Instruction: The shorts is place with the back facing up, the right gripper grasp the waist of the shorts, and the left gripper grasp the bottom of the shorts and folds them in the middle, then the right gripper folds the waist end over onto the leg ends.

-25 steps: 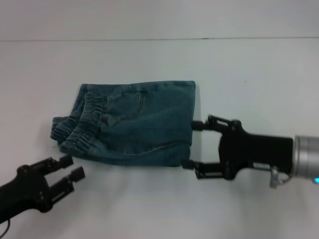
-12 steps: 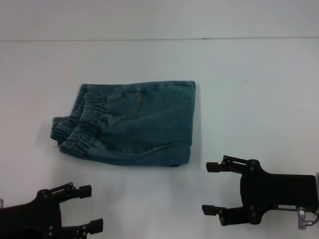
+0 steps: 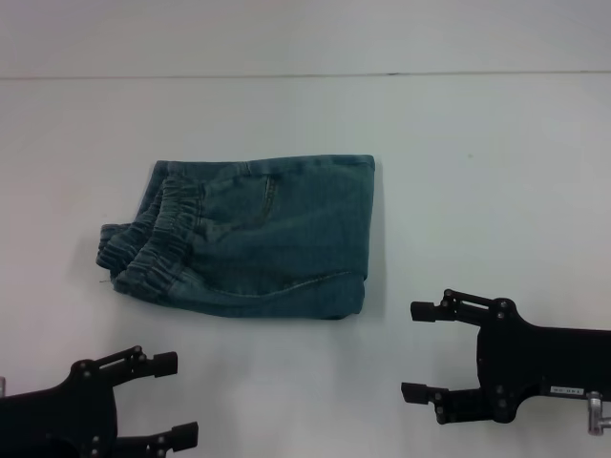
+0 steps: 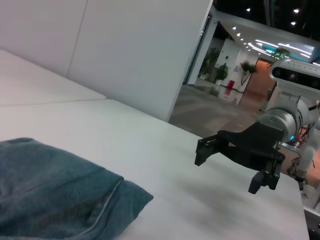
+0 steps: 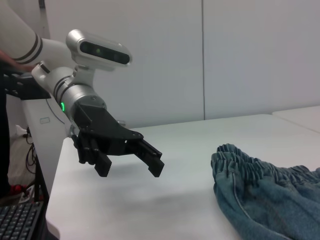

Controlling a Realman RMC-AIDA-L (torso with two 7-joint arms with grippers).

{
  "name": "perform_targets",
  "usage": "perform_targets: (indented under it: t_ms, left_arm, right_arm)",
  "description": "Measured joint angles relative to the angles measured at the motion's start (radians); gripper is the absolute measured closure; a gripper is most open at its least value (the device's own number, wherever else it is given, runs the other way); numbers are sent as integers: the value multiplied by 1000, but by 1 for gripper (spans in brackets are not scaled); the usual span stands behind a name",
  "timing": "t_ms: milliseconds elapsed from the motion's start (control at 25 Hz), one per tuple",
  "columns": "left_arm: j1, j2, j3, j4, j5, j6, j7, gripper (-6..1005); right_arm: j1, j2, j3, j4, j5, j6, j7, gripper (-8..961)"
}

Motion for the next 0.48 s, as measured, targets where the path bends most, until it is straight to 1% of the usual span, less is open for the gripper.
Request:
perform_targets:
  t_ms: [480]
  left_arm:
    - [-8, 0, -1, -1, -3, 3, 32, 90]
  right_arm:
    - [3, -1, 3, 3, -2, -6, 2, 38]
